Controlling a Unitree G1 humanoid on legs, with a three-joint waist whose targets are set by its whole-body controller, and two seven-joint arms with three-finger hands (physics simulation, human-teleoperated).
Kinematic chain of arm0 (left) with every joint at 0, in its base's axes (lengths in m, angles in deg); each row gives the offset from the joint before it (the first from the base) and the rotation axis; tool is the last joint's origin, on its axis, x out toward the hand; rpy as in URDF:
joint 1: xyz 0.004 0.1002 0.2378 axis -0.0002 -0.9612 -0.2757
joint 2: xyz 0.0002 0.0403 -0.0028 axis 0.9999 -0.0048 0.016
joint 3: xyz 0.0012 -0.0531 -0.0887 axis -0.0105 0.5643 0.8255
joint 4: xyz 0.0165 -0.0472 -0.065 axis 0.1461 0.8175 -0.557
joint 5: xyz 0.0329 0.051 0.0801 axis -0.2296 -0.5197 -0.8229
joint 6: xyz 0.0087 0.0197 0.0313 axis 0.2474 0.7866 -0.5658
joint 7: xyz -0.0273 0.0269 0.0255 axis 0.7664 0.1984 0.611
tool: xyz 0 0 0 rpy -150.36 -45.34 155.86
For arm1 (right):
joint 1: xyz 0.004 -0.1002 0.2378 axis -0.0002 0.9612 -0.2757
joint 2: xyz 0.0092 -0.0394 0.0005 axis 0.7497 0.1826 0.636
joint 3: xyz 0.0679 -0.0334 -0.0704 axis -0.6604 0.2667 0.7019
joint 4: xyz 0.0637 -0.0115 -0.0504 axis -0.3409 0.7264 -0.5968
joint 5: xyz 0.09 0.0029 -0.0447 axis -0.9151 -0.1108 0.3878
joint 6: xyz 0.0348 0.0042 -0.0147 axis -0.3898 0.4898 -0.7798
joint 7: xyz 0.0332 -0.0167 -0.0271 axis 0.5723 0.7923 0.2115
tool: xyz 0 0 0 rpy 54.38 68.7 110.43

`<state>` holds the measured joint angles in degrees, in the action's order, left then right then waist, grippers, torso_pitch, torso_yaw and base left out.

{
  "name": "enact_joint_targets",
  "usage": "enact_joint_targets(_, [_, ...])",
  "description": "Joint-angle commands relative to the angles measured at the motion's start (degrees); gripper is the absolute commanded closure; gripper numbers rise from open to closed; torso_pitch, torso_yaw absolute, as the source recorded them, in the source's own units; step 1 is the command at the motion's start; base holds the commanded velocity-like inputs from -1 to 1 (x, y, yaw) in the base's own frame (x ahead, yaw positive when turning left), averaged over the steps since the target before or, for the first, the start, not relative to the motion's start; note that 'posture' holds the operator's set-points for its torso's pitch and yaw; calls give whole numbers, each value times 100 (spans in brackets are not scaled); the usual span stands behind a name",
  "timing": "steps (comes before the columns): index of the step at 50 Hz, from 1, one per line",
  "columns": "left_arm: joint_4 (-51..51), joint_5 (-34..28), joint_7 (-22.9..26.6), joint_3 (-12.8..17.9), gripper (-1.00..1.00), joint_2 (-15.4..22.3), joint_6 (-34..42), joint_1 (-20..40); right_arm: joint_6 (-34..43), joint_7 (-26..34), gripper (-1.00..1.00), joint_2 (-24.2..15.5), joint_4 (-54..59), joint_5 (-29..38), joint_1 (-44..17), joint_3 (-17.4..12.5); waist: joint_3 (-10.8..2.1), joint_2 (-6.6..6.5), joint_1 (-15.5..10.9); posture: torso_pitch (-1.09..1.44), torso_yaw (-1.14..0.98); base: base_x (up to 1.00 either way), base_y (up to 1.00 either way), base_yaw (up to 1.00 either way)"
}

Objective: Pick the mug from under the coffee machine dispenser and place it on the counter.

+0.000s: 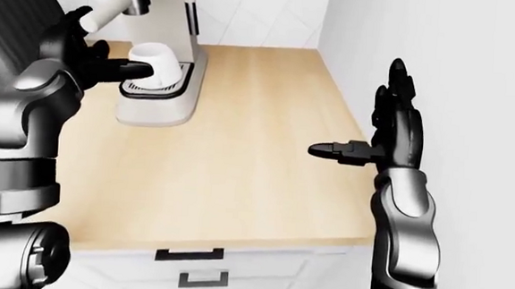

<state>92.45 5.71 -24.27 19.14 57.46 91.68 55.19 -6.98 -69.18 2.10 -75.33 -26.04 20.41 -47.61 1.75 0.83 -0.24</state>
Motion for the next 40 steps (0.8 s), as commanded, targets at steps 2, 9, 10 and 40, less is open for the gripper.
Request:
enact_joint_targets(2, [104,-45,-60,26,-100,48,-441,321,-161,-15,-100,-82,-201,-5,-153,-60,-164,-1,0,0,0,0,0,0])
enact_joint_targets(9, [998,-121,-184,-23,-100,50,-947,674,-150,-18,-100,-100,-207,-13,-158,-71,-177,11,1,0,0,0,0,0])
enact_joint_targets(10, [1037,-104,-208,-21,-100,27,-972,678,-168,-21,-100,-97,-183,-12,-165,-70,-175,11,4,0,0,0,0,0])
enact_joint_targets(40, [2336,-128,-311,-262,-100,-398,-1808,1001,-142,-23,-100,-124,-198,-19,-166,-91,-168,44,-5,0,0,0,0,0])
